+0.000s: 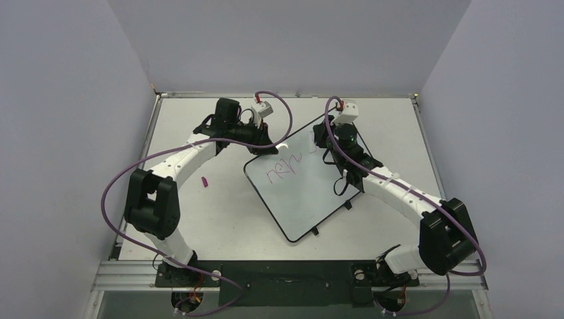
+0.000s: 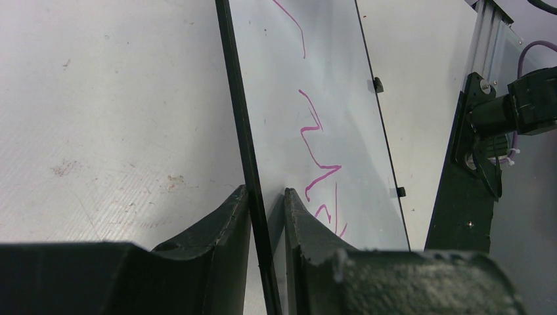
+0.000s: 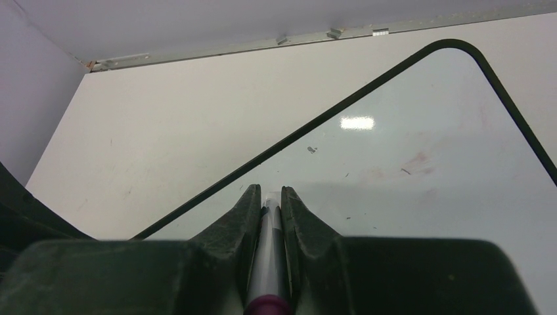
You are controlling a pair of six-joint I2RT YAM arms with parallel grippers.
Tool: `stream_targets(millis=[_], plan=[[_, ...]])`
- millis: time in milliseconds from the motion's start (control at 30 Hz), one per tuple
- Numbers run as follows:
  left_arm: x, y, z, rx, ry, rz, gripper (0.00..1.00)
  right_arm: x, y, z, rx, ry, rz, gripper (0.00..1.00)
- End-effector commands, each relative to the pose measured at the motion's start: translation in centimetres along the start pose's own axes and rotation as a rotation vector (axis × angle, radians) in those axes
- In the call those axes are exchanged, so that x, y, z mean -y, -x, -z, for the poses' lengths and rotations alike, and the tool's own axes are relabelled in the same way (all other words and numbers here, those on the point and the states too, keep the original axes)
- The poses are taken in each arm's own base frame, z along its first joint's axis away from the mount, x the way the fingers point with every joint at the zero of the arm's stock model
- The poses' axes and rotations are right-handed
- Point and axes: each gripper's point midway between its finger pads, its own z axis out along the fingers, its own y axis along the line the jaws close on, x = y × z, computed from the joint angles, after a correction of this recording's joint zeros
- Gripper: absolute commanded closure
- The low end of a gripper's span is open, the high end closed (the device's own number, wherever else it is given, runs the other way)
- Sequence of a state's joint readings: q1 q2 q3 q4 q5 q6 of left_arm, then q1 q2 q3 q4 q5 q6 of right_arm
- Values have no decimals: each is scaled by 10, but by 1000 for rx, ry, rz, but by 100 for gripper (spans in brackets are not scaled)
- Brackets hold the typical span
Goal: Write a sentence on the whiteboard
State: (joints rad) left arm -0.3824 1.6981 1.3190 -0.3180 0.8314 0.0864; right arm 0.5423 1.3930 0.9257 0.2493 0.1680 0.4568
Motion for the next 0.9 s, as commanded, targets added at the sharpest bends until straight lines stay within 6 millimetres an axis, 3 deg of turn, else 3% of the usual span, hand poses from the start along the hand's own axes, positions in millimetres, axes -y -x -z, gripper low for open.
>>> stream_targets(millis=[0,867], plan=[[14,-1,3,-6,-28,-62,100,8,3,-2,21,-23,15,100],[14,0,2,-6,-29,-62,100,-11,-9,-5,-31,77,-2,100]])
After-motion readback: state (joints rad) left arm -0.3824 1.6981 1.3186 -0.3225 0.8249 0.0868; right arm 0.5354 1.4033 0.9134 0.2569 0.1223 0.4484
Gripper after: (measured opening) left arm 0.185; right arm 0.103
